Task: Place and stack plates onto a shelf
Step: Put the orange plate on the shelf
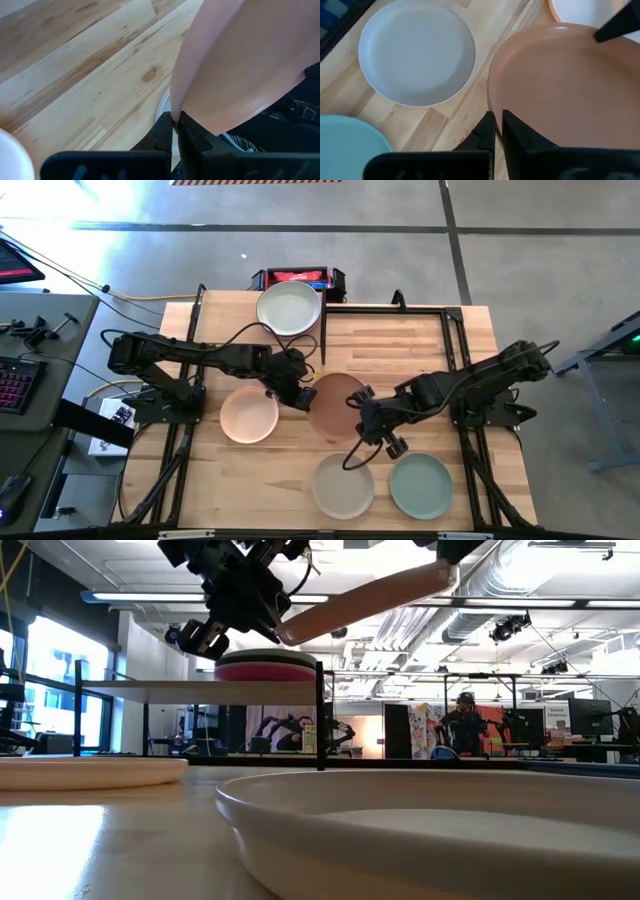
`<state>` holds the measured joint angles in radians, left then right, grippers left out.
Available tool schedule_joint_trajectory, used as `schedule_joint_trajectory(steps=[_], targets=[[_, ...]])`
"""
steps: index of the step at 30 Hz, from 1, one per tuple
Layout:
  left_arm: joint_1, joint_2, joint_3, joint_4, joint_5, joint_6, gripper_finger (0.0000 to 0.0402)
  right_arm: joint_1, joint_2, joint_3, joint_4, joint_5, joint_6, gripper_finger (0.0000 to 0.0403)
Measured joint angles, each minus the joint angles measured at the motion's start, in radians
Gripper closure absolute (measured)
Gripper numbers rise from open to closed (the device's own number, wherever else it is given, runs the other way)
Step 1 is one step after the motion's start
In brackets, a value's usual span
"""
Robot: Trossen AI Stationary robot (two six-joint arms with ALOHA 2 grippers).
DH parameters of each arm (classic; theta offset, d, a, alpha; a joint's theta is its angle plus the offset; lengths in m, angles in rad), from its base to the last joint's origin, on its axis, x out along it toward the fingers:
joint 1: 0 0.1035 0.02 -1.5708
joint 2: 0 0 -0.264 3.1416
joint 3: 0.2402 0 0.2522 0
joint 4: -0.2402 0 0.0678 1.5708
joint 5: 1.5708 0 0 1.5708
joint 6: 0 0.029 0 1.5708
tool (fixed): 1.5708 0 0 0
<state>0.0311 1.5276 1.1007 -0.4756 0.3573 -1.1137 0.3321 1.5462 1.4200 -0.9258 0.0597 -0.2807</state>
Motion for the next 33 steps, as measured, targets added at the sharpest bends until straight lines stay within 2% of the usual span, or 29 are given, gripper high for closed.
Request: schedule_joint_trajectory(steps=[11,20,26,33], targets=[[-0.002,0.0,0.001,-0.018,0.007,0.016,0.0401,-0.002,-0.041,0.0,0.008,0.042,0.123,0.0396],[0.0,-0.01,0.001,-0.046,0.01,0.027,0.0401,0.001,-0.046,0.0,-0.025,0.101,0.151,0.032],[0.033,-0.085,0.0,-0.171,0.021,0.035,0.0401,0.002,-0.086,0.0,-0.025,0.093,0.151,0.0295],[0.097,-0.214,0.0,-0.364,0.016,0.045,0.0401,0.002,-0.159,0.0,-0.016,0.115,0.15,0.0293]])
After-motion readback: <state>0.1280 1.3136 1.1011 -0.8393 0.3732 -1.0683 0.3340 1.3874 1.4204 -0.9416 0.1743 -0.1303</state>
